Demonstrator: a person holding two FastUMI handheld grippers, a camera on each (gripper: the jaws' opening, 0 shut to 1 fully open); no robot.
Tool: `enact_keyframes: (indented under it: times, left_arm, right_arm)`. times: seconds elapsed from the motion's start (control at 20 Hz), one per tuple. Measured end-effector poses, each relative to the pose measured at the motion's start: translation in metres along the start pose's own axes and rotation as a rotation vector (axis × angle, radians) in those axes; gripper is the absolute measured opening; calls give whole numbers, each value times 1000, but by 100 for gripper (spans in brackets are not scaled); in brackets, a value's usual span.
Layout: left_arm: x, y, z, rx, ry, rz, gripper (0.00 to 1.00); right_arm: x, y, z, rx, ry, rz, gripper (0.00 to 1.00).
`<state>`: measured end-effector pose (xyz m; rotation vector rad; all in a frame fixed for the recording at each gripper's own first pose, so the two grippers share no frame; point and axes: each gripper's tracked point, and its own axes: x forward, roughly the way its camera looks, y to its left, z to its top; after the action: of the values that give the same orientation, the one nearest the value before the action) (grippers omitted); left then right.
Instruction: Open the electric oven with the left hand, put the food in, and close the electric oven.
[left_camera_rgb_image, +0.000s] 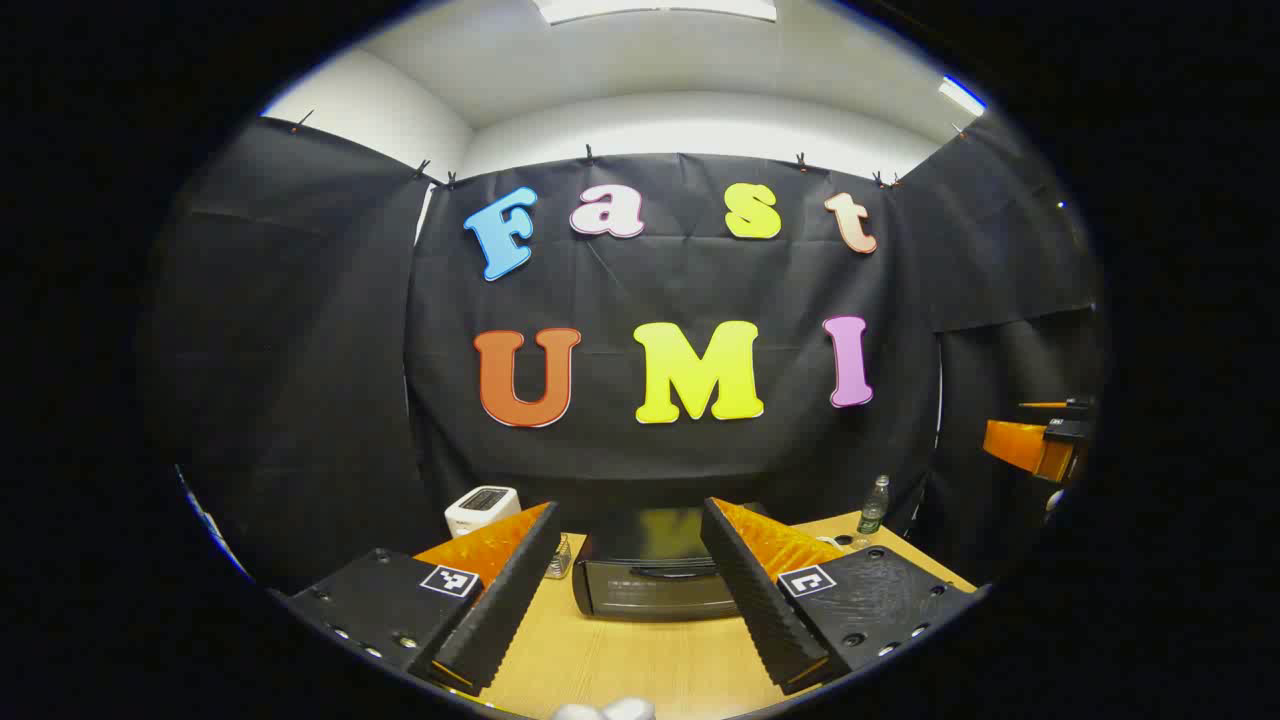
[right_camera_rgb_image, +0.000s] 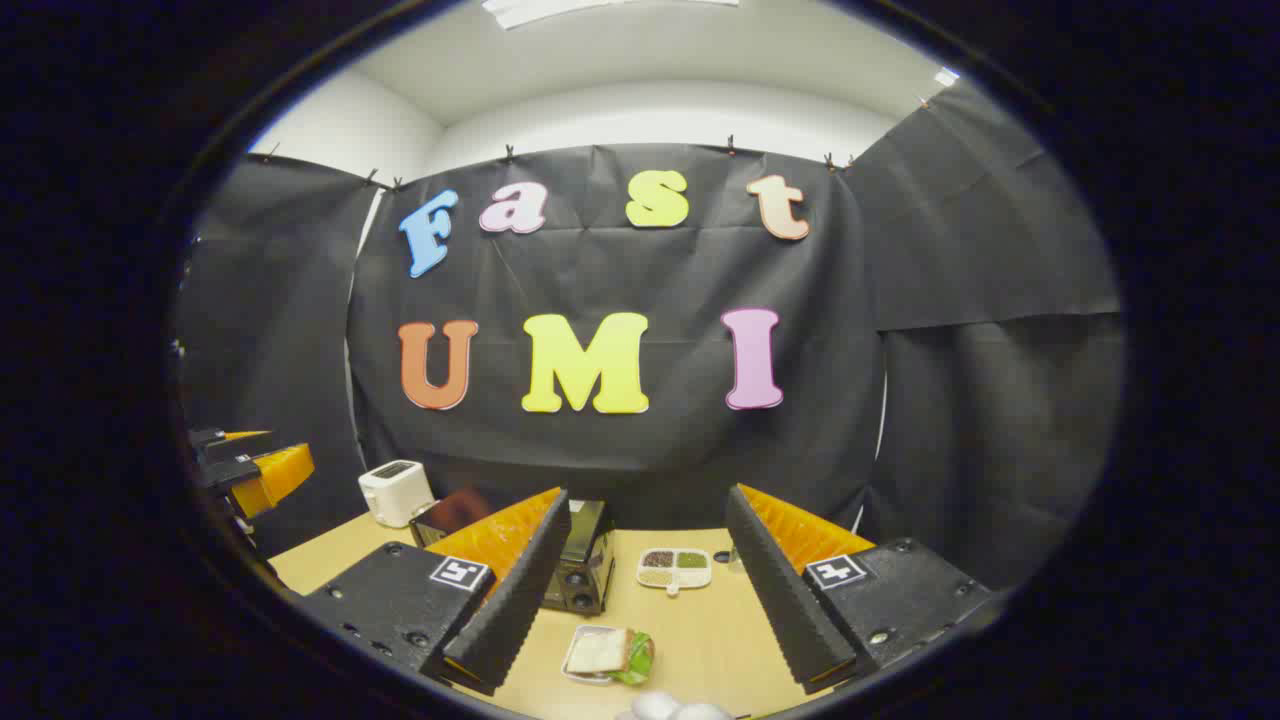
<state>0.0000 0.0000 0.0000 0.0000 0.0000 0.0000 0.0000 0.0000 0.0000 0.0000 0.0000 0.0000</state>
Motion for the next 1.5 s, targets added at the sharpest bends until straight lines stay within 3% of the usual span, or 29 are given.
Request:
enact_keyframes:
  times: [0.15,0.2,0.25,0.65,0.75,0.8,0.9,0.95,1.05,1.1,1.5]
  left_arm:
    - [0,2,0,24,0,-7,93]
    - [0,2,0,29,-3,-9,93]
    - [0,1,-2,27,-2,-14,93]
    - [6,6,-11,6,15,-25,93]
    - [7,6,-9,9,9,-25,93]
    - [8,7,-10,12,9,-29,93]
    - [9,6,-13,14,9,-37,93]
    - [11,5,-15,16,10,-42,93]
    - [15,2,-20,10,17,-47,93]
    - [18,-1,-24,5,16,-49,93]
    - [74,-41,-83,-3,48,-94,93]
  right_arm:
    - [-3,-3,-1,-15,-2,-15,96]
    - [-3,-2,-1,-18,1,-13,100]
    - [-3,1,-1,-20,1,-9,96]
    - [-6,4,1,-43,-3,-10,95]
    - [-6,4,2,-39,-8,-15,100]
    - [-6,4,2,-39,-7,-17,96]
    - [-6,3,2,-44,-7,-25,100]
    - [-7,1,3,-48,-12,-31,96]
    - [-6,-1,3,-49,-14,-33,100]
    - [-6,-1,3,-47,-15,-30,96]
    - [6,-24,-1,-72,13,-27,96]
